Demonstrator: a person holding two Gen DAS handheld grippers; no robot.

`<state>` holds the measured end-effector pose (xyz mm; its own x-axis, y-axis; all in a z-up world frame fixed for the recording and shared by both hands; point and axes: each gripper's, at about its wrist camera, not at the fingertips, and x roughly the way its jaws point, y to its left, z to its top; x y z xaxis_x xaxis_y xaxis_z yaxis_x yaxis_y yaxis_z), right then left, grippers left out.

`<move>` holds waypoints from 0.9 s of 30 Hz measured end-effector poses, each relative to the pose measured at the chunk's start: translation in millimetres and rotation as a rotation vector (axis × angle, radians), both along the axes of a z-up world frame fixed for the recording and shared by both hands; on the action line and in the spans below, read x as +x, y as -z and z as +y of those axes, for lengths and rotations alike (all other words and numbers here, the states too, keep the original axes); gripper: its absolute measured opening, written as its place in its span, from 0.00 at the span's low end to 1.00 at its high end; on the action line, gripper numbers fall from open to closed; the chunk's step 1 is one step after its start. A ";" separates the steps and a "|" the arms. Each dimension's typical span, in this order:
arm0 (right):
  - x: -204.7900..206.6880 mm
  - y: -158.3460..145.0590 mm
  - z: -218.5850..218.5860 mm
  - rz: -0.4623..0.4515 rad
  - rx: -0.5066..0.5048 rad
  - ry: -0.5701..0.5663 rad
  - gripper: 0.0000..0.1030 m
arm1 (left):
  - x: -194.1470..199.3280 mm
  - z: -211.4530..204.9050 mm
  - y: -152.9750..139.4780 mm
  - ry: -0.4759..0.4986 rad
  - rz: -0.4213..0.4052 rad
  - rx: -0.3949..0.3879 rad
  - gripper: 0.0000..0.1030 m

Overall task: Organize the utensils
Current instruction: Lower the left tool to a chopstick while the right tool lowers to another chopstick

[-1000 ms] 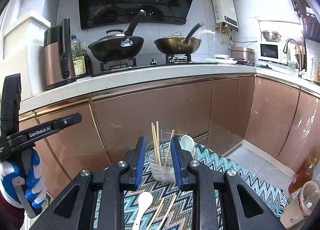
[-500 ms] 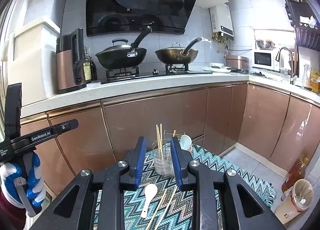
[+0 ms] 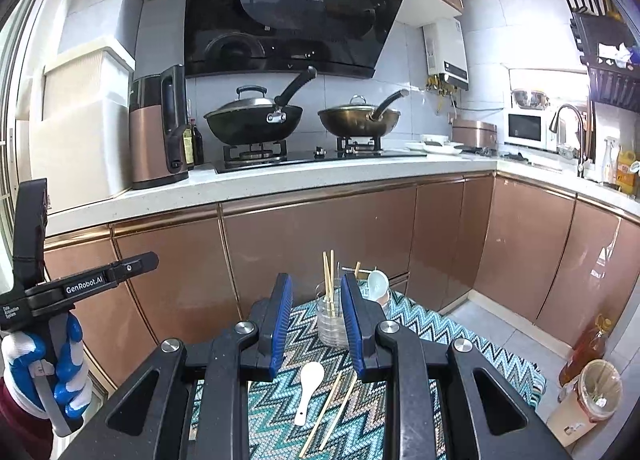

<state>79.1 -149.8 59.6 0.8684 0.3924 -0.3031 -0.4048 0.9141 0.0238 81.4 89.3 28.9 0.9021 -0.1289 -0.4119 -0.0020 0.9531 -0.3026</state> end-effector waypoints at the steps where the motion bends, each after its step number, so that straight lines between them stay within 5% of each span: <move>1: 2.6 2.6 0.2 0.010 0.001 0.000 0.23 | 2.8 0.7 3.8 0.001 0.014 -0.004 0.24; 9: 41.2 42.6 -1.3 0.151 0.007 -0.004 0.23 | 40.1 2.3 48.4 0.012 0.157 -0.016 0.24; 27: 170.5 186.5 5.5 0.574 -0.021 -0.048 0.23 | 144.0 3.2 178.3 0.001 0.475 -0.022 0.24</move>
<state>249.6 -144.4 -126.8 0.5440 0.4157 -0.7289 -0.3731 0.8979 0.2336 225.4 92.6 -149.4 0.6148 -0.1426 -0.7757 -0.1442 0.9466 -0.2883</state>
